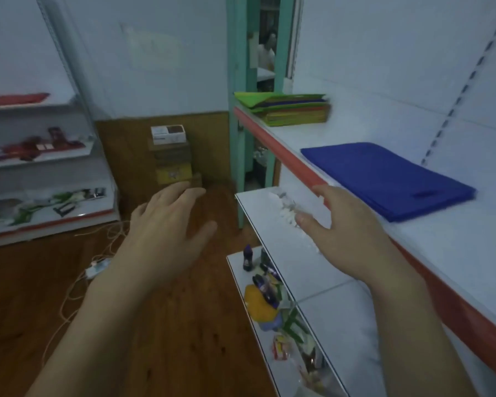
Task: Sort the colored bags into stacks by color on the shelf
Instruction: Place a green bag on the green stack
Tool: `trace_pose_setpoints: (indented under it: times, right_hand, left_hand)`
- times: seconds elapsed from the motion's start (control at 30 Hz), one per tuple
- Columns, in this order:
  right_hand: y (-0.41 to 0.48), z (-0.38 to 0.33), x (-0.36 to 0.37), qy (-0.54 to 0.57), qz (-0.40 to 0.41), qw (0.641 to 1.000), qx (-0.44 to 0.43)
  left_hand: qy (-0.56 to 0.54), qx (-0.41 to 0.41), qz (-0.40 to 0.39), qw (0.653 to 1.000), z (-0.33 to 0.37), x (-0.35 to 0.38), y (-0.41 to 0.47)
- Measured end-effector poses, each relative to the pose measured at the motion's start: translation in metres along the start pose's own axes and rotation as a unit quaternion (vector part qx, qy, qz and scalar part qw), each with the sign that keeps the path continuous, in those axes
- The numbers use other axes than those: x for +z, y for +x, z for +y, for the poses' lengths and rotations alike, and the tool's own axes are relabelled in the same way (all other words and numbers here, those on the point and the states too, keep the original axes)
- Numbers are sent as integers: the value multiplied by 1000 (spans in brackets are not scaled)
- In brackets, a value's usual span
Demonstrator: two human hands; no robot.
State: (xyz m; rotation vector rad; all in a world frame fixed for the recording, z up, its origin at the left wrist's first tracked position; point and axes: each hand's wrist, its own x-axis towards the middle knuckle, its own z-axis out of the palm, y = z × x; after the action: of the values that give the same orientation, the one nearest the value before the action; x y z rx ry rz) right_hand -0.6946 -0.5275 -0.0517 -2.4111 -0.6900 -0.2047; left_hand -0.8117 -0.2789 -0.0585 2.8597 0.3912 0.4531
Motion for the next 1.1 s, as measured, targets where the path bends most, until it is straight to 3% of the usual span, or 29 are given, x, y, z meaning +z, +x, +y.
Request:
trace_pose_setpoints:
  times: [0.43,0.67,0.83,1.1]
  right_hand:
    - [250,14,64,-8,-5,998,55]
    - [344,30,96,-34,32,992,116]
    - [420,38,124,10,143,976,163]
    - [522,40,129,71,341,899,265]
  left_hand:
    - [-48,4,-10,999,-74,50,264]
    - [-92,93,-10,991,-86,92,419]
    - [-143,209,-1,967,-101,115,541]
    - [-190,321,-77,925,-101,145,695]
